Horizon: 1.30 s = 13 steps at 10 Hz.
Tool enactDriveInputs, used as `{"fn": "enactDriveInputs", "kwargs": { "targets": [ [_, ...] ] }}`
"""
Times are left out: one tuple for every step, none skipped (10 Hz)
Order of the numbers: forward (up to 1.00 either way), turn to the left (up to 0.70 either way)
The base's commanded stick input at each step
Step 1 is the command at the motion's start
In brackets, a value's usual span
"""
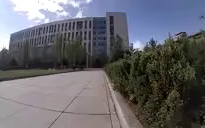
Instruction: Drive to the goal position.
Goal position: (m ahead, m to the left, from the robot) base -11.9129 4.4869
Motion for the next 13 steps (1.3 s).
{"fn": "enactDriveInputs", "kwargs": {
  "targets": [
    [0.04, 0.0],
    [0.04, 0.0],
    [0.04, 0.0],
    [0.04, 0.0],
    [0.04, 0.0],
    [0.04, 0.0],
    [0.04, 0.0],
    [0.04, 0.0],
    [0.04, 0.0],
    [0.04, 0.0],
    [0.04, 0.0],
    [0.04, 0.0],
    [0.04, 0.0]
  ]
}}
